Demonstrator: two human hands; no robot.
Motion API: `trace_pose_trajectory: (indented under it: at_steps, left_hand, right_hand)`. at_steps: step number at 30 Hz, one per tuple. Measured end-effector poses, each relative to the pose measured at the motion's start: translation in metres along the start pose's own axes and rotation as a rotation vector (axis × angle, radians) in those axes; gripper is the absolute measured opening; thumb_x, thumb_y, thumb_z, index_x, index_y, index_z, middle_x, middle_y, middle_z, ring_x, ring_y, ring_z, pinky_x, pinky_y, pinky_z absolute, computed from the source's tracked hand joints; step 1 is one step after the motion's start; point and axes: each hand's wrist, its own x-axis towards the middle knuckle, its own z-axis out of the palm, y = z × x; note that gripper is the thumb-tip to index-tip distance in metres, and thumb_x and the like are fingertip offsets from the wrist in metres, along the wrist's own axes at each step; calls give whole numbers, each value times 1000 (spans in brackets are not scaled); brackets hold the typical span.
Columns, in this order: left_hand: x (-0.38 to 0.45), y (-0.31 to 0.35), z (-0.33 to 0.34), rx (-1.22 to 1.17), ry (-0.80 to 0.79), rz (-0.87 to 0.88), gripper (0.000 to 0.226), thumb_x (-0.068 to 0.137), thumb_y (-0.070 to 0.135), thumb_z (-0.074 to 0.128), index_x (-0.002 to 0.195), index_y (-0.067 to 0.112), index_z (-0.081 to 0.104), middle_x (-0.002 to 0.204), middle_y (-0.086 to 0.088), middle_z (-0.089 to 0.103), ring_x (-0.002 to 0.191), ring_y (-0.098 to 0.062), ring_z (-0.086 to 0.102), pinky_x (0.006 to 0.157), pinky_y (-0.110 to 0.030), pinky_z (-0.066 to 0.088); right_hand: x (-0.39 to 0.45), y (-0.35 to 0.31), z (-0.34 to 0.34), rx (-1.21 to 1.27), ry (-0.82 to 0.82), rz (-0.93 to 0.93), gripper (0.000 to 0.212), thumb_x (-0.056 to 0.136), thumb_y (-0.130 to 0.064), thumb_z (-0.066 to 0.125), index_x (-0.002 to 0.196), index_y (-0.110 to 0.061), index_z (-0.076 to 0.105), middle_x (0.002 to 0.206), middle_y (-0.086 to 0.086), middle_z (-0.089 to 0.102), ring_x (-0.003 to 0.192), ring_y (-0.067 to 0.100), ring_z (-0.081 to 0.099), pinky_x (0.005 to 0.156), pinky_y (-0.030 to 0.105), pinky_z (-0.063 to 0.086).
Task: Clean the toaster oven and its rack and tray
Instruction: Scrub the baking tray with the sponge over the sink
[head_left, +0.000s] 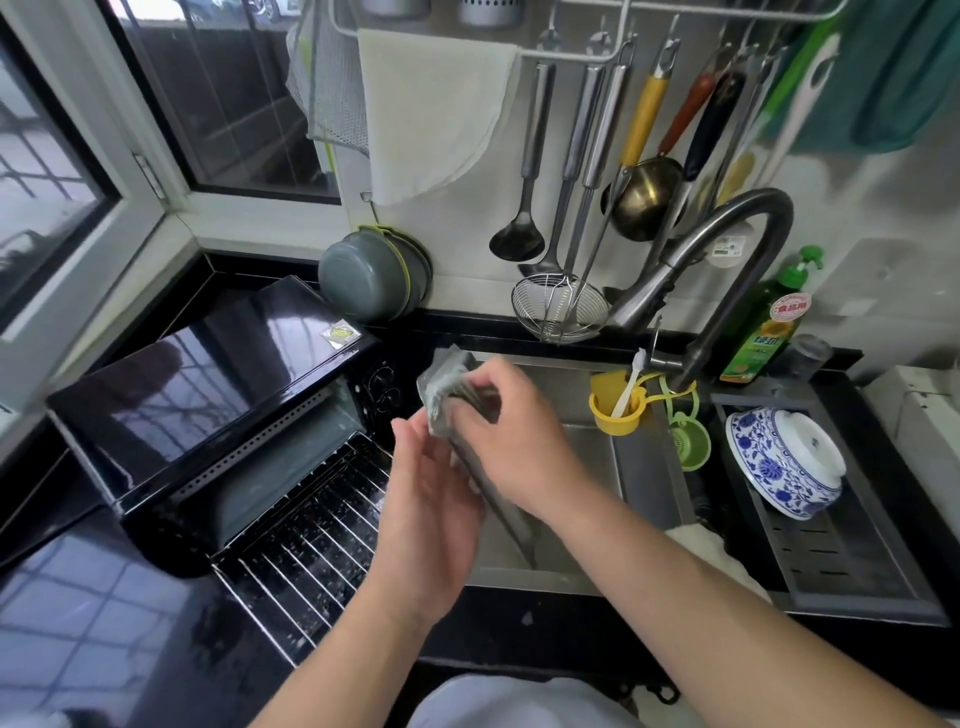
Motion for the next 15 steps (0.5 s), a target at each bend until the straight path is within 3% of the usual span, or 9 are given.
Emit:
trace_pose_trajectory:
  at_steps: [3,5,7,9,10,13,15]
  left_hand:
    - [-3,1,0,-91,123,10,70,101,60,39,148,9,48,153,-24,48,144,-40,44,121,-57,29]
    - [0,2,-2,-130,182,18,64,105,56,39,146,8,49,155,-26,43,147,-40,39,124,-57,25]
    - [1,-2,-1,-114,185,6,56,105,54,35,134,13,61,145,-22,55,141,-36,48,121,-52,33]
    - [-2,-4,3,-84,153,13,56,103,56,33,132,18,61,141,-19,60,138,-33,53,115,-48,40]
    - [-3,-2,4,-88,157,24,57,103,58,34,134,18,59,144,-20,58,139,-34,52,116,-49,39]
    - [-1,5,-1,-139,186,46,56,102,58,39,136,17,57,154,-28,44,146,-43,40,124,-60,24]
    - [3,7,-6,-154,133,43,48,104,54,40,130,20,62,143,-23,52,136,-40,45,122,-57,26]
  right_hand:
    - [-20,7,0,-156,-107,-70,34,77,-8,66,103,-28,57,114,-10,53,106,16,55,92,42,47]
    - [-33,14,-1,-193,-134,-106,39,76,2,63,105,-23,56,115,-8,52,106,18,53,92,39,46]
    - [-22,10,-1,-198,-78,-95,24,83,-11,66,101,-25,58,106,-9,56,96,17,57,81,35,47]
    - [-6,3,-1,-224,-36,-55,14,88,-32,66,98,-27,58,98,-8,59,87,16,57,72,33,46]
    - [-4,3,0,-212,-46,-59,15,88,-33,66,99,-26,58,99,-8,59,88,15,57,72,32,45]
    - [-26,13,-1,-190,-132,-112,25,82,-6,64,102,-21,58,106,-8,56,95,13,54,77,29,43]
    - [-38,21,-5,-199,-110,-118,32,78,4,58,98,-20,60,99,-8,59,89,14,55,70,31,42]
